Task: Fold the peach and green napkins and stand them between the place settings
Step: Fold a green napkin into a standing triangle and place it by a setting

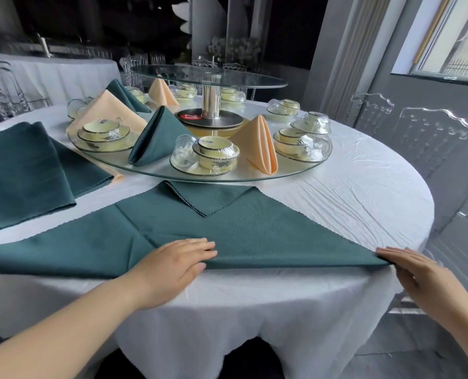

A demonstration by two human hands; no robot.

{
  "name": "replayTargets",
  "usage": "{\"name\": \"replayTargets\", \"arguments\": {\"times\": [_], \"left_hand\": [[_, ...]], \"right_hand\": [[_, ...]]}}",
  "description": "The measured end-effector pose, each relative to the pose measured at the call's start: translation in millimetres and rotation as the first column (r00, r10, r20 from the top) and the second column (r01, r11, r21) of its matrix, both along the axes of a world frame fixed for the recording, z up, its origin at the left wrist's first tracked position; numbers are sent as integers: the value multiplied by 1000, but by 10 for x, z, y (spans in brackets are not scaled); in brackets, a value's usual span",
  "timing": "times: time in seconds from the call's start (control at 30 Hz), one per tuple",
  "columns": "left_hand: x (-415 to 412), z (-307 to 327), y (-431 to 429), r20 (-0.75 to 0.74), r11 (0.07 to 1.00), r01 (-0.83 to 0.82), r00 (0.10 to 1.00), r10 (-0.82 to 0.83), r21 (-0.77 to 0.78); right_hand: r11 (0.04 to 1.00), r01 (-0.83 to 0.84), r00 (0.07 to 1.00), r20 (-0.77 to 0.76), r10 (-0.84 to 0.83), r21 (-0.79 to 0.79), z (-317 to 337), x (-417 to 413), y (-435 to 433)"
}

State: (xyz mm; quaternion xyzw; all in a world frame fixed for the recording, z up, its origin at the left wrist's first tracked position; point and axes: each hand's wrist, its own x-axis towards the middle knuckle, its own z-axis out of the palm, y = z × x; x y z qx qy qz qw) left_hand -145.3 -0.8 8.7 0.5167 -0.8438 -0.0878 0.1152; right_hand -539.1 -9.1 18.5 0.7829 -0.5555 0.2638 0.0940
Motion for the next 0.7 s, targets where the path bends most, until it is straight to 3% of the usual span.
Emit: {"name": "replayTargets", "arguments": {"times": [0.13,0.27,0.33,0.4,0.47,0.7], "left_hand": [[-15,81,268,-32,999,35,999,-35,-27],[-38,199,523,140,996,73,988,-64,-56],[-41,143,488,14,992,119,993,-119,-37],[-58,144,363,-102,991,109,990,-100,81],[-108,181,165,-165,995,101,981,-99,3],[-94,286,-564,168,997,-74,983,79,-37]], "right_hand": [[992,-55,987,157,36,112,307,-148,204],[939,-72,996,66,53,337,495,-569,281],[933,-75,986,168,16,352,659,-425,239],[920,-171,944,327,50,354,849,-141,118],[903,-226,907,417,58,366,959,50,-51],[902,-254,857,514,41,350,967,605,-580]]}}
